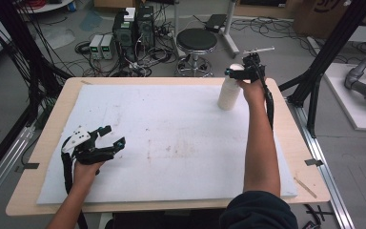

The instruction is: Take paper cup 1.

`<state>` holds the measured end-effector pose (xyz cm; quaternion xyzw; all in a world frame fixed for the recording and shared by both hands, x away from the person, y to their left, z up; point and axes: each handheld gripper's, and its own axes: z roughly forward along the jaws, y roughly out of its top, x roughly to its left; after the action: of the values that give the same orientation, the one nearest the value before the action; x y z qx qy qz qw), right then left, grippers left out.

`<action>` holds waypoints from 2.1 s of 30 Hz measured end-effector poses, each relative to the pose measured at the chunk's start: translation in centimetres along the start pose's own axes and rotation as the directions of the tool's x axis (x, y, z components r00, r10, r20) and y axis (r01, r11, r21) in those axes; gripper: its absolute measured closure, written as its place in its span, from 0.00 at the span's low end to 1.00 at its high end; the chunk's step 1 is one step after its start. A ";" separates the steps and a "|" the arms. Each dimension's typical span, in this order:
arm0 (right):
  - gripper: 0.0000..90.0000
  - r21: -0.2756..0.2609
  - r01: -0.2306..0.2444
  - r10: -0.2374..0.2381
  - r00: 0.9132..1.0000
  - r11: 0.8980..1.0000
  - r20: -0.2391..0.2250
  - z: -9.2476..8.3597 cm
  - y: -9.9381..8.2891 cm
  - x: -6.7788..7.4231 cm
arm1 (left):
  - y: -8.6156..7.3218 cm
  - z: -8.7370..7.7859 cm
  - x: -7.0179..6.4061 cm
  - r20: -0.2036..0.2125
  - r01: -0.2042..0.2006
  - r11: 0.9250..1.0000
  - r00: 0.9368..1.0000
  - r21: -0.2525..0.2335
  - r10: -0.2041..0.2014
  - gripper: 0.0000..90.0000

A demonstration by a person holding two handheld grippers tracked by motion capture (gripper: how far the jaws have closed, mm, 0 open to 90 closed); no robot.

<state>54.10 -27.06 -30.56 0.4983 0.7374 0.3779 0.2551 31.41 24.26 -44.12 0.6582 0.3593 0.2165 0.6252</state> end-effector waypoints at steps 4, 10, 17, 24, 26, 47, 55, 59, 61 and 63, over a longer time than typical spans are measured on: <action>0.37 -0.001 -0.025 0.025 1.000 1.000 -0.001 0.1 -0.1 -0.2 | 0.0 0.0 0.0 0.001 0.001 1.000 1.000 0.002 -0.001 0.20; 0.39 -0.010 -0.039 0.039 0.999 0.999 -0.003 0.0 -0.1 -0.2 | 0.0 0.0 0.0 0.000 0.001 1.000 1.000 0.002 -0.001 0.20; 0.41 -0.099 -0.022 0.023 1.000 0.995 0.009 -2.0 0.5 -0.3 | 0.0 0.0 0.0 0.002 -0.001 1.000 1.000 0.002 0.001 0.20; 0.41 -0.159 -0.037 0.034 0.999 0.987 -0.024 -4.7 0.9 -0.7 | 0.0 0.1 -0.1 0.019 -0.004 1.000 1.000 0.000 0.004 0.20; 0.41 -0.171 -0.038 0.033 0.999 0.985 -0.030 -5.2 0.9 -0.7 | 0.0 0.1 -0.1 0.020 -0.006 1.000 1.000 -0.002 0.006 0.20; 0.42 -0.248 0.041 -0.085 0.982 0.968 -0.168 -13.1 -0.9 1.0 | 0.1 0.0 -0.5 0.057 0.007 1.000 0.998 -0.002 -0.006 0.20; 0.42 -0.220 0.062 -0.124 0.953 0.973 -0.277 -13.1 -4.7 2.4 | 0.1 0.1 -0.9 0.074 0.011 1.000 0.997 0.000 -0.011 0.19; 0.42 -0.203 0.064 -0.126 0.942 0.977 -0.312 -12.8 -6.5 2.8 | 0.1 0.3 -1.2 0.085 0.007 1.000 0.996 0.009 -0.007 0.20; 0.42 -0.196 0.057 -0.121 0.936 0.979 -0.330 -12.6 -7.2 3.0 | 0.0 0.4 -1.3 0.092 0.003 1.000 0.996 0.012 -0.004 0.20; 0.42 -0.197 0.058 -0.125 0.931 0.979 -0.343 -12.6 -7.9 3.2 | 0.0 0.5 -1.4 0.095 0.003 1.000 0.995 0.014 -0.004 0.20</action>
<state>39.14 -29.66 -29.67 0.3615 0.7558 0.5152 0.1805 30.83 22.89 -43.94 0.6714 0.3315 0.1814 0.6375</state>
